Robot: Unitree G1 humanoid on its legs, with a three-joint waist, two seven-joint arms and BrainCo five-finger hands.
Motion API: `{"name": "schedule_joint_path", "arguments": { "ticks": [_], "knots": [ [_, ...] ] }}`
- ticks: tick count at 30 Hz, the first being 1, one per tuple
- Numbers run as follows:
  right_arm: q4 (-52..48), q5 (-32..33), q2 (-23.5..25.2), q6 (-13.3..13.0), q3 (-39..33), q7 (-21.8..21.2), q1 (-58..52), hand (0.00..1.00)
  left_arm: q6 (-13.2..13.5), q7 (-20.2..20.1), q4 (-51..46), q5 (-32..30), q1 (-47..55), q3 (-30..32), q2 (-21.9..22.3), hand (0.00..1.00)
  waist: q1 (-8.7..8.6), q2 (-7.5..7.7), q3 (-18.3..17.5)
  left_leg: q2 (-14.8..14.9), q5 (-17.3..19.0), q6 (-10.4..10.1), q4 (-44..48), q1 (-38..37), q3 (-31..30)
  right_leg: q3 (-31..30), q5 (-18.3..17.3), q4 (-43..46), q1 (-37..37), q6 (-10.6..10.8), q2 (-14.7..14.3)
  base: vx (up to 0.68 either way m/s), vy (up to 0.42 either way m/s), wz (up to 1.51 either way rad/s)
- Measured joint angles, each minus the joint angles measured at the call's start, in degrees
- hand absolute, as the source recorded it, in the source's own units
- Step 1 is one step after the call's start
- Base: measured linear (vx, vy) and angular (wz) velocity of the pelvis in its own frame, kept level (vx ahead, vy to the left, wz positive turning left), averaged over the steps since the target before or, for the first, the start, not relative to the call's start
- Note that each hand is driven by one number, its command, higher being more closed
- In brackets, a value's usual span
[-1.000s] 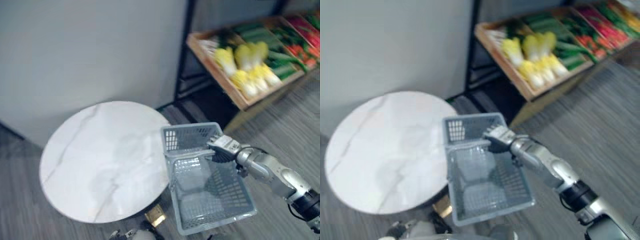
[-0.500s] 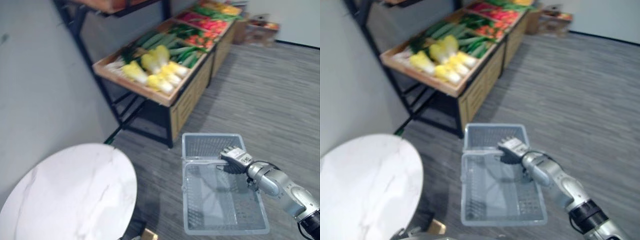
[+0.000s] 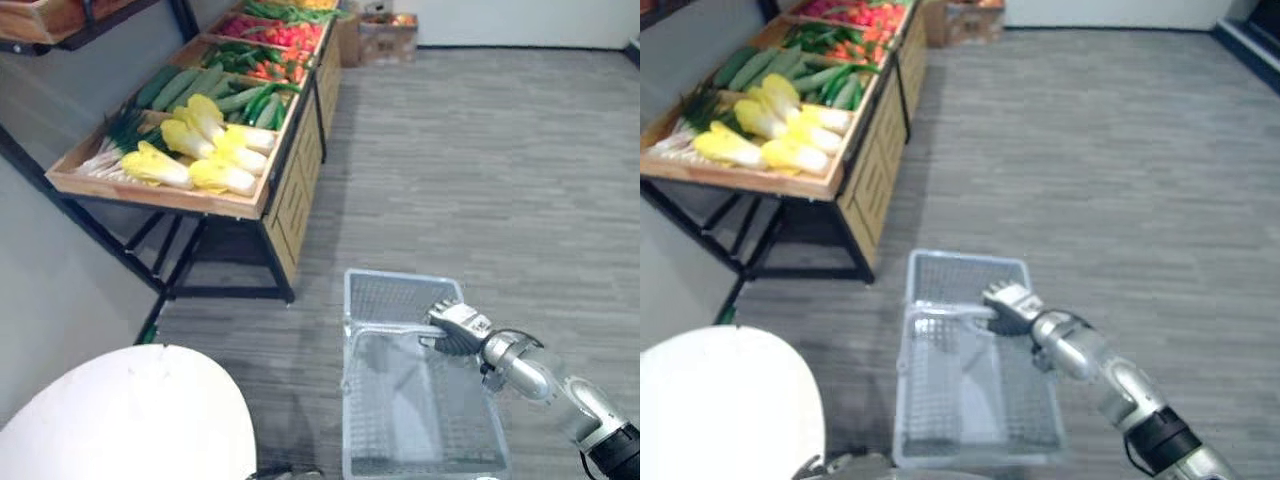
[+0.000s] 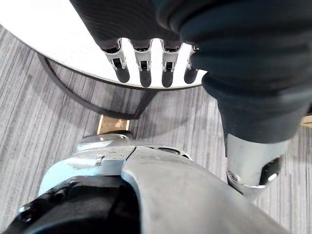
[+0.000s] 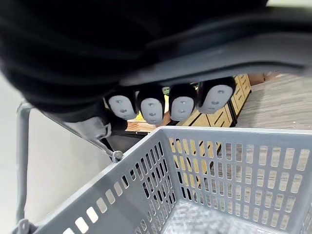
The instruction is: Pick vegetable in the basket
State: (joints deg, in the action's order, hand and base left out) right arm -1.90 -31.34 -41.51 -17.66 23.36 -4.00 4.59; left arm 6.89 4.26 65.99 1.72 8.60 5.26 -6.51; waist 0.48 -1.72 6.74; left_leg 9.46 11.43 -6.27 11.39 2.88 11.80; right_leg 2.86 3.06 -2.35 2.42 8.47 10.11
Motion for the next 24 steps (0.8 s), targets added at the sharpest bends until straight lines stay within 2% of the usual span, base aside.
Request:
{"name": "schedule_joint_path", "arguments": {
  "ticks": [2, 4, 5, 6, 7, 8, 9, 10, 11, 12, 13, 14, 16, 18, 19, 20, 21, 22, 23, 24],
  "knots": [
    [0.0, 0.0, 0.0, 0.3, -0.5, 0.0, -1.7, 1.00, 0.0, 0.0, -0.1, -0.4, -0.3, -1.1, -0.1, 0.00, 0.09, -0.25, -0.2, -0.2, 0.2, 0.0, -0.2, 0.0, -0.3, 0.0, -0.5, 0.6, 0.4, 0.0, 0.0, 0.06, 0.007, -0.01],
    [0.0, -0.1, 0.3, 0.9, -1.6, 0.0, -3.5, 1.00, 0.0, 0.0, -0.2, -0.4, -0.7, -2.3, -0.7, 0.00, 0.07, 0.34, 0.2, -0.9, 1.1, 0.7, 0.7, 0.3, -2.0, 0.3, -3.2, 5.2, 2.0, 0.0, 0.7, 0.07, 0.040, 0.18],
    [0.0, -0.2, 1.4, 1.4, -3.3, 0.0, -4.9, 1.00, 0.0, 0.1, -0.4, -0.8, -0.8, -3.0, -1.4, 0.00, 0.07, 1.29, 0.8, -2.0, 2.3, 1.3, 1.1, 0.5, -3.2, 0.7, -5.7, 10.7, 3.3, 0.4, 2.1, 0.05, 0.070, 0.26],
    [0.0, -0.4, 2.3, 2.2, -4.4, 0.0, -4.9, 1.00, 0.0, 0.3, -0.3, -0.7, -1.3, -3.8, -2.0, 0.00, 0.12, 1.92, 1.6, -2.3, 3.5, 1.5, 1.4, -0.1, -3.9, 1.0, -7.0, 20.2, 7.2, -0.2, 2.5, 0.03, 0.066, 0.19],
    [0.0, -0.5, 2.5, 2.6, -4.6, 0.0, -4.7, 1.00, 0.1, 0.5, -0.4, -0.8, -1.4, -4.0, -2.0, 0.00, 0.28, 2.07, 1.8, -2.2, 3.9, 1.5, 1.7, -0.1, -3.7, 1.0, -6.3, 26.3, 10.5, -1.3, 2.7, 0.03, 0.096, 0.14],
    [0.0, -1.3, 3.2, 2.6, -5.3, 0.1, -4.7, 1.00, 0.1, 0.6, -0.6, -0.8, -1.5, -5.2, -3.0, 0.00, 0.28, 2.40, 2.9, -2.4, 4.2, 2.1, 1.1, -2.4, -4.3, 0.9, -2.2, 38.1, 15.1, -6.5, 3.5, 0.05, 0.076, 0.12],
    [0.1, -1.6, 3.8, 2.7, -5.6, 0.2, -4.7, 1.00, 0.1, 0.6, -0.7, -0.8, -1.5, -5.5, -3.5, 0.00, 0.26, 3.12, 4.0, -2.5, 4.2, 2.4, 0.6, -4.2, -4.6, 0.7, -0.1, 41.7, 16.0, -6.5, 4.1, 0.07, 0.063, 0.20],
    [0.1, -2.1, 4.7, 2.6, -6.1, 0.6, -4.8, 1.00, 0.1, 0.6, -1.2, -0.8, -1.6, -5.5, -3.9, 0.00, -0.07, 3.15, 5.3, -2.2, 4.7, 3.3, 0.5, -6.0, -5.0, 0.2, 1.9, 46.1, 17.8, -5.5, 4.5, 0.12, 0.011, 0.18],
    [0.0, -2.4, 6.1, 2.4, -6.3, 1.4, -4.8, 1.00, 0.0, 0.6, -1.4, -0.8, -1.8, -5.7, -4.3, 0.00, -0.33, 3.90, 5.4, -1.9, 5.5, 4.0, 0.6, -7.3, -5.7, 0.9, -1.8, 47.9, 19.0, -5.7, 4.2, 0.14, 0.012, 0.26],
    [-0.2, -2.4, 7.1, 1.8, -7.3, 2.1, -4.8, 1.00, 0.0, 0.6, -1.4, -0.9, -2.4, -6.9, -4.8, 0.00, -0.60, 4.22, 5.5, -1.7, 6.0, 4.3, 0.5, -7.4, -6.4, 2.6, -4.7, 43.9, 19.9, -5.9, 3.8, 0.21, 0.011, 0.24],
    [-0.2, -2.4, 7.3, 1.5, -8.3, 2.4, -4.6, 1.00, 0.0, 0.6, -1.3, -1.2, -3.1, -7.4, -4.9, 0.00, -0.58, 4.23, 5.5, -1.7, 6.1, 4.3, -0.2, -7.4, -6.6, 3.9, -4.6, 37.2, 20.4, -5.6, 3.3, 0.24, -0.025, 0.20],
    [-0.2, -2.4, 7.4, 1.3, -9.1, 2.6, -4.6, 1.00, 0.0, 0.5, -1.0, -2.0, -3.6, -7.4, -4.9, 0.00, -0.61, 4.18, 5.5, -1.8, 6.1, 4.3, -0.8, -7.5, -6.9, 4.8, -4.1, 31.3, 20.4, -4.9, 2.9, 0.27, -0.051, 0.29],
    [0.0, -2.4, 7.7, 1.2, -10.5, 3.8, -4.6, 1.00, -0.1, 0.5, -1.3, -3.0, -4.4, -7.5, -4.8, 0.00, -1.69, 4.23, 5.6, -3.0, 6.5, 3.9, -3.8, -9.2, -8.6, 4.8, -0.7, 10.0, 19.5, -1.3, 2.6, 0.43, -0.163, 0.52],
    [0.1, -2.4, 7.8, 1.3, -10.6, 4.0, -4.6, 1.00, -0.1, 0.5, -1.3, -3.1, -4.3, -7.0, -4.8, 0.00, -2.04, 4.74, 5.5, -3.5, 8.6, 2.8, -5.0, -11.7, -10.5, 4.3, -0.2, 3.9, 19.1, -1.1, 2.9, 0.55, -0.284, 0.62],
    [0.2, -2.4, 7.2, 1.5, -11.3, 4.1, -4.7, 1.00, -0.3, 0.6, -0.7, -3.0, -4.4, -6.6, -4.3, 0.00, -2.19, 3.33, 5.6, -1.8, 10.4, 2.4, -5.5, -13.7, -11.9, 3.7, 4.6, 7.8, 19.3, -1.5, 1.4, 0.53, -0.297, 0.61],
    [0.3, -2.4, 6.8, 1.8, -11.7, 4.1, -4.7, 1.00, -0.3, 0.6, -0.5, -3.0, -4.5, -6.5, -3.3, 0.00, -2.06, 1.16, 5.2, -0.3, 10.6, 3.0, -5.4, -14.1, -12.8, 4.2, 4.6, 11.2, 20.2, -1.6, 0.1, 0.54, -0.291, 0.51],
    [0.7, -2.4, 6.8, 2.9, -11.9, 4.1, -4.3, 1.00, -0.3, 0.5, -0.1, -3.0, -4.5, -6.2, -1.9, 0.00, -1.60, -1.30, 4.2, 1.9, 8.4, 2.5, -3.2, -13.6, -15.2, 5.2, 2.6, 17.4, 22.5, -3.8, -1.3, 0.56, -0.302, 0.27],
    [0.8, -2.4, 7.0, 3.4, -11.9, 3.8, -4.0, 1.00, -0.2, 0.3, -0.1, -3.0, -4.3, -4.4, -0.8, 0.00, -1.28, -1.68, 4.1, 2.9, 4.5, 0.3, 1.9, -10.9, -17.8, 6.3, 0.0, 21.1, 22.7, -5.2, -1.9, 0.57, -0.323, 0.23],
    [0.8, -2.4, 7.0, 3.4, -12.1, 3.8, -4.0, 1.00, -0.2, 0.5, -0.1, -3.0, -4.1, -3.3, -0.8, 0.00, -1.48, -1.68, 4.1, 3.2, 2.6, -0.1, 4.9, -9.6, -18.7, 7.1, -1.5, 22.3, 22.3, -5.8, -2.1, 0.61, -0.349, 0.26],
    [0.8, -2.4, 7.1, 3.5, -12.8, 3.7, -4.7, 1.00, -0.4, 0.6, 0.0, -3.0, -4.0, -2.2, -0.6, 0.00, -1.90, -1.65, 4.1, 3.7, -1.8, -0.3, 12.0, -6.8, -19.1, 8.9, -4.2, 23.6, 20.5, -6.8, -2.3, 0.64, -0.326, 0.44]
  ]
}}
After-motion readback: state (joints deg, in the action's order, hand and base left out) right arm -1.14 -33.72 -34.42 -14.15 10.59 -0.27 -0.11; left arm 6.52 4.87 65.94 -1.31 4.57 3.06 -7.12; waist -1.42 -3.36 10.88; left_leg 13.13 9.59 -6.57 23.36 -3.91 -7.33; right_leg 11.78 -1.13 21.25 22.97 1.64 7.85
